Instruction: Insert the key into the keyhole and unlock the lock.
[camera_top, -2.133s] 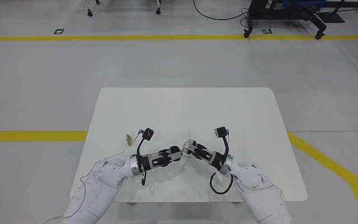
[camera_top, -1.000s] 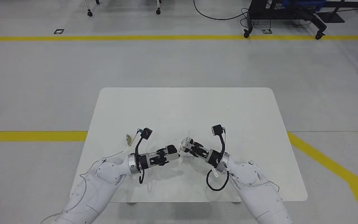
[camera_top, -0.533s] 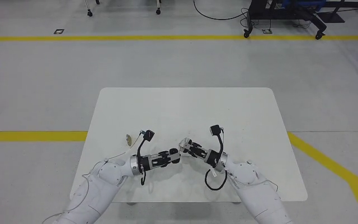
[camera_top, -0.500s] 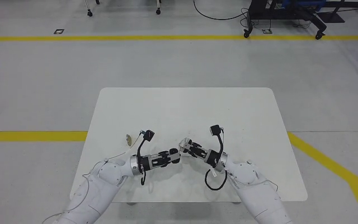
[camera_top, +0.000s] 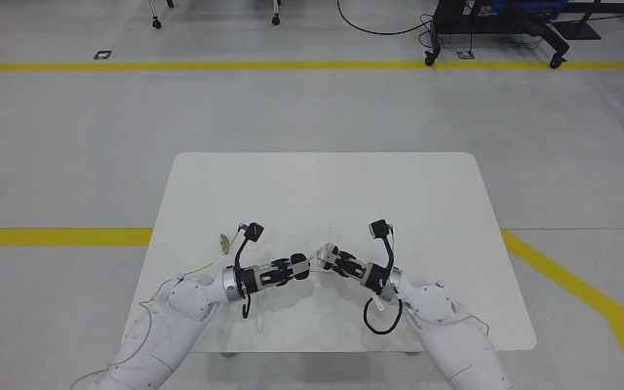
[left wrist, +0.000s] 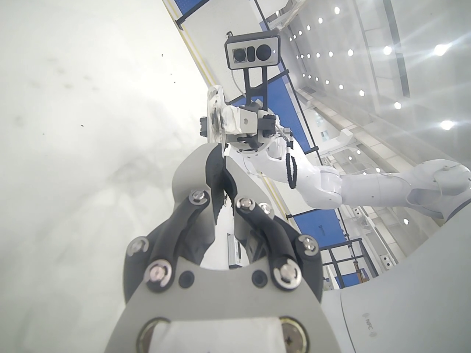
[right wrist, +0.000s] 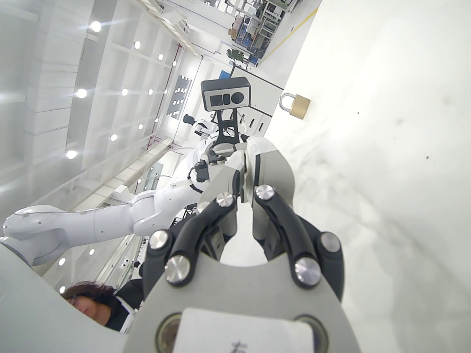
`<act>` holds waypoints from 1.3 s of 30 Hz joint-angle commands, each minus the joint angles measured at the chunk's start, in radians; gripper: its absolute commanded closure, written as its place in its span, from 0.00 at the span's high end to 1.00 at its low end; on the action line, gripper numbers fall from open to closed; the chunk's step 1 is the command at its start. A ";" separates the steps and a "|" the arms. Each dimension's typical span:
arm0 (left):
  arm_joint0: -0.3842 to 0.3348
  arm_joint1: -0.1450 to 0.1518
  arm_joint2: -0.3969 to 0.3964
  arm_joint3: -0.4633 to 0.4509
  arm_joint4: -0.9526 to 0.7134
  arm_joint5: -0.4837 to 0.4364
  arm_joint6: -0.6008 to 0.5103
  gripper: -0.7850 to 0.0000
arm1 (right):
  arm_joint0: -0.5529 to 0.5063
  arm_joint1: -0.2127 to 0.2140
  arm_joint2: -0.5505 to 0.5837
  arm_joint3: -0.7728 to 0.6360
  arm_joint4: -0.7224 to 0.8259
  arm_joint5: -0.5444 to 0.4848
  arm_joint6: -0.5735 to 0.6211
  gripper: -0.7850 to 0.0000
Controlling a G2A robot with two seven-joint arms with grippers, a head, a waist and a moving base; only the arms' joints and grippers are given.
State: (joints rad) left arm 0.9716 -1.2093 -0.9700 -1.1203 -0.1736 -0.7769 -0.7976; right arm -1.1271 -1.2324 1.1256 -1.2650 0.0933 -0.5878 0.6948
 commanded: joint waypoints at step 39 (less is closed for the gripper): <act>-0.009 0.007 0.030 -0.021 0.028 -0.036 -0.055 0.00 | -0.016 0.027 0.006 -0.027 0.103 -0.006 0.180 0.00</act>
State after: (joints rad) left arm 0.9629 -1.2025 -0.9410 -1.1417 -0.1464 -0.8124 -0.8544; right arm -1.1421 -1.2057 1.1319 -1.2904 0.1981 -0.5948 0.8739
